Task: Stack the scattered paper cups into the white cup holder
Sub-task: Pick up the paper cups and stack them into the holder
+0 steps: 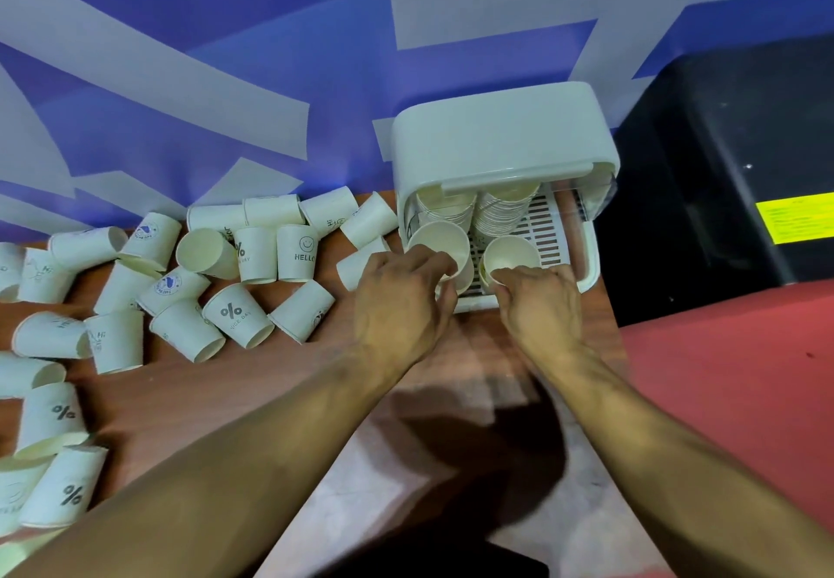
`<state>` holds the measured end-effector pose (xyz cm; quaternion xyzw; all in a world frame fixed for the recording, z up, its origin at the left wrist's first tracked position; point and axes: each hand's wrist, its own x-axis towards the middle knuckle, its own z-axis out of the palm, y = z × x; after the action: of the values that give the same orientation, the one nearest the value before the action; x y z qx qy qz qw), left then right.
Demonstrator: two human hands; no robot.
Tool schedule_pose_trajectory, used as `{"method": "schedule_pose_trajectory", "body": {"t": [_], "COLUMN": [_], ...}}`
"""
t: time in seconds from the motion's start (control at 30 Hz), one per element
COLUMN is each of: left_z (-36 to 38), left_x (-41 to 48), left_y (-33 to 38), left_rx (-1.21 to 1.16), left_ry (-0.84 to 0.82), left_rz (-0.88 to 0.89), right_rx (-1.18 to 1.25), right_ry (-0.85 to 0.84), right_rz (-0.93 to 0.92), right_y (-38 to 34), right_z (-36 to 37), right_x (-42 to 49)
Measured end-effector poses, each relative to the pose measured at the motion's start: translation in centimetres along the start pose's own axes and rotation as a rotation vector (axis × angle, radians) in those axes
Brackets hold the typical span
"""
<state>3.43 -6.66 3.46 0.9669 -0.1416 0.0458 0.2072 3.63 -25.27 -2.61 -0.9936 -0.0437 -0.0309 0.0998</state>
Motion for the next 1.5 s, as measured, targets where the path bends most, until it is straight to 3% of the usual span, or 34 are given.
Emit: {"method": "schedule_pose_trajectory", "body": {"t": [0.3,1.07,1.37,1.5], "left_z": [0.6,5.8,5.8,3.8], "left_x": [0.2,1.5,1.4,-0.2], "left_y": [-0.3,-2.5,-2.5,-3.1], "left_rx": [0.010,0.202,0.073,-0.048], "left_ry": [0.024,-0.273,-0.287,-0.187], "left_rz": [-0.013,-0.009,-0.048,-0.052], "right_rx": [0.068,0.159,0.192,0.198], "right_ry": [-0.022,-0.038,-0.078,0.019], "right_rz": [-0.011,0.077,0.119,0.120], "right_y": [1.3,0.8,0.3,-1.2], "right_z": [2.0,2.4,1.7,0.0], "right_x": [0.2,0.4,0.7,0.1]}}
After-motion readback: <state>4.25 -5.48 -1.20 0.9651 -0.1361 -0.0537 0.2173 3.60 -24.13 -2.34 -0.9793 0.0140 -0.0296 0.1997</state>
